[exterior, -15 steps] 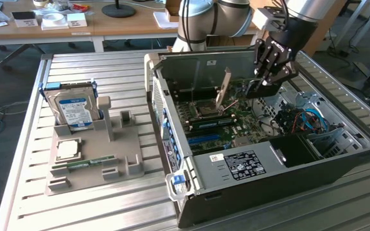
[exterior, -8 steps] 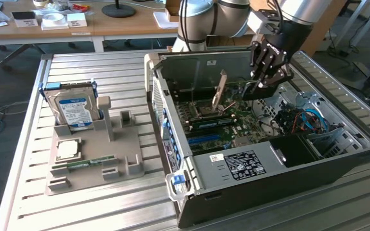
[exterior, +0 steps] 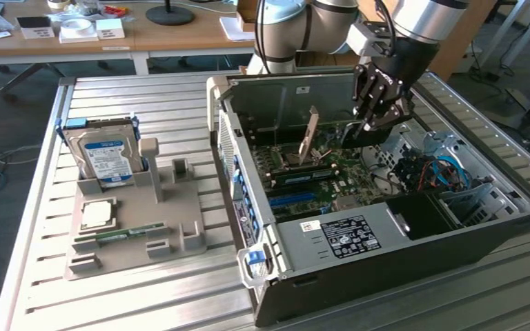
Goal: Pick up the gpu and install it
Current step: 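Insert the gpu into the slot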
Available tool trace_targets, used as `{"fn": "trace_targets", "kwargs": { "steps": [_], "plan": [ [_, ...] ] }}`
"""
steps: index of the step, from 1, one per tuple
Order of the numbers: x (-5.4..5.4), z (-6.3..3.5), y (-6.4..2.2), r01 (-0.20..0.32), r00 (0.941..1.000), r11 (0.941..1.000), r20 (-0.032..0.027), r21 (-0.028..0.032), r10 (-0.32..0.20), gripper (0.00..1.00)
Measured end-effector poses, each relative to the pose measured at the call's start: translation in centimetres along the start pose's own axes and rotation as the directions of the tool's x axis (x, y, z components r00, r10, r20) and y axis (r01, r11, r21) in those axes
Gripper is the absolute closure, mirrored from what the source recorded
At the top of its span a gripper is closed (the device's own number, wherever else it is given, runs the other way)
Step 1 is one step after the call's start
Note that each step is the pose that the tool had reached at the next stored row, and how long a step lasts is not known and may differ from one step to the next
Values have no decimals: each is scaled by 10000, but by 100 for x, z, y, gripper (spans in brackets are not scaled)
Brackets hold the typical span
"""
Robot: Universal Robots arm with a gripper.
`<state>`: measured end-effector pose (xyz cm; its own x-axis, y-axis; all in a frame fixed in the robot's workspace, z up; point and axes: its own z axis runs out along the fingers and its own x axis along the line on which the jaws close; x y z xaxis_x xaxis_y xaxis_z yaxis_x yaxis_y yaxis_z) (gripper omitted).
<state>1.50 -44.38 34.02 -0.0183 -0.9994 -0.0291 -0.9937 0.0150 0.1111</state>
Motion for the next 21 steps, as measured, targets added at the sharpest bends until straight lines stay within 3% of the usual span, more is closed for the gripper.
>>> {"fn": "trace_targets", "kwargs": {
  "steps": [21],
  "plan": [
    [2, 48, -4, 6, 10000, 10000, 0, 0, -6, 73]
  ]
}}
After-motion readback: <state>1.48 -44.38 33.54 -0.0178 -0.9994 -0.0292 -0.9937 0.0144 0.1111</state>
